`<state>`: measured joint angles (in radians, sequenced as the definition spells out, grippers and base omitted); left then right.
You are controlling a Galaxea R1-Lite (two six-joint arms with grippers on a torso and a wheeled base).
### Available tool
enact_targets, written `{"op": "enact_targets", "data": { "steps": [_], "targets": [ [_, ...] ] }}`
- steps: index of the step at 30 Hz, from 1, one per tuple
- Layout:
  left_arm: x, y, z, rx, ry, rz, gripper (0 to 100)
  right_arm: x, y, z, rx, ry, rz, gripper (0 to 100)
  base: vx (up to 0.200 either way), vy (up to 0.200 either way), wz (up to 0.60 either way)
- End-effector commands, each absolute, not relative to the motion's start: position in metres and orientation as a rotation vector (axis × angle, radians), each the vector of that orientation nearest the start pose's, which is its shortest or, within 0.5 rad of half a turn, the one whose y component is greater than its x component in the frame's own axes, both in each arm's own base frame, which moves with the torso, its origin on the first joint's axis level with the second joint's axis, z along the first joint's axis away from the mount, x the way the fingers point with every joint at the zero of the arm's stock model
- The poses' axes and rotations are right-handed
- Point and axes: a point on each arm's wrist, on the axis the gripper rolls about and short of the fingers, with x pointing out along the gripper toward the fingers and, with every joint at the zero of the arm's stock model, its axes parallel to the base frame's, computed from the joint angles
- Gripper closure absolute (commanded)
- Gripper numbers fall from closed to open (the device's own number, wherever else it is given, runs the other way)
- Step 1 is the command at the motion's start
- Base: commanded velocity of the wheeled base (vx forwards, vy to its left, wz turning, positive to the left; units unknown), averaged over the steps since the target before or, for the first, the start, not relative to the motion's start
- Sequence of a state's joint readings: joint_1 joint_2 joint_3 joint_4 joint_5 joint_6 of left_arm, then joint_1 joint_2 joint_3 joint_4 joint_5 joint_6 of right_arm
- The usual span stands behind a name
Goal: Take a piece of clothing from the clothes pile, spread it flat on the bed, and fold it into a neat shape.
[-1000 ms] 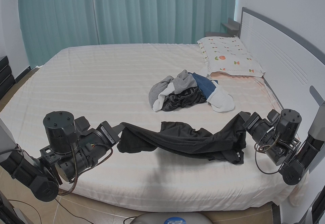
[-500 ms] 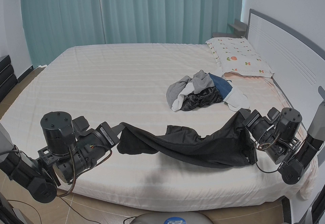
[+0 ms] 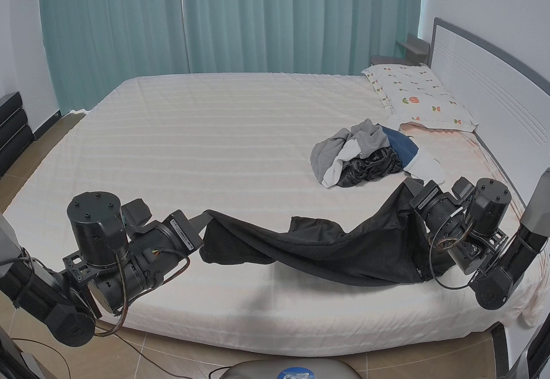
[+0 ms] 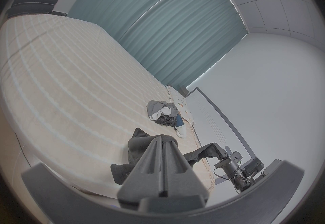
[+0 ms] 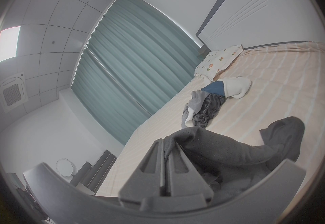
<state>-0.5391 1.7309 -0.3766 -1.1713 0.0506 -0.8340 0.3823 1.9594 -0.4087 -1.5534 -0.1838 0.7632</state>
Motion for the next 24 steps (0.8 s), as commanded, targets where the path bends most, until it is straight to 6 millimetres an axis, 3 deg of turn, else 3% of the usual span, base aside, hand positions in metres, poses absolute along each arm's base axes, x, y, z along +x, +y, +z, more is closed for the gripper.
{"op": "enact_targets", "data": {
  "steps": [1,24],
  "targets": [
    [0.2229,-0.1327,0.1228,-0.761,0.370,-0.385,100,0.2738,0.1085,0.1078,0.766,0.062,0.204,100,0.000,0.200,0.00],
    [0.2228,-0.1332,0.1213,-0.753,0.381,-0.385,100,0.2734,0.1084,0.1080,0.772,0.064,0.207,100,0.000,0.200,0.00]
  ]
}}
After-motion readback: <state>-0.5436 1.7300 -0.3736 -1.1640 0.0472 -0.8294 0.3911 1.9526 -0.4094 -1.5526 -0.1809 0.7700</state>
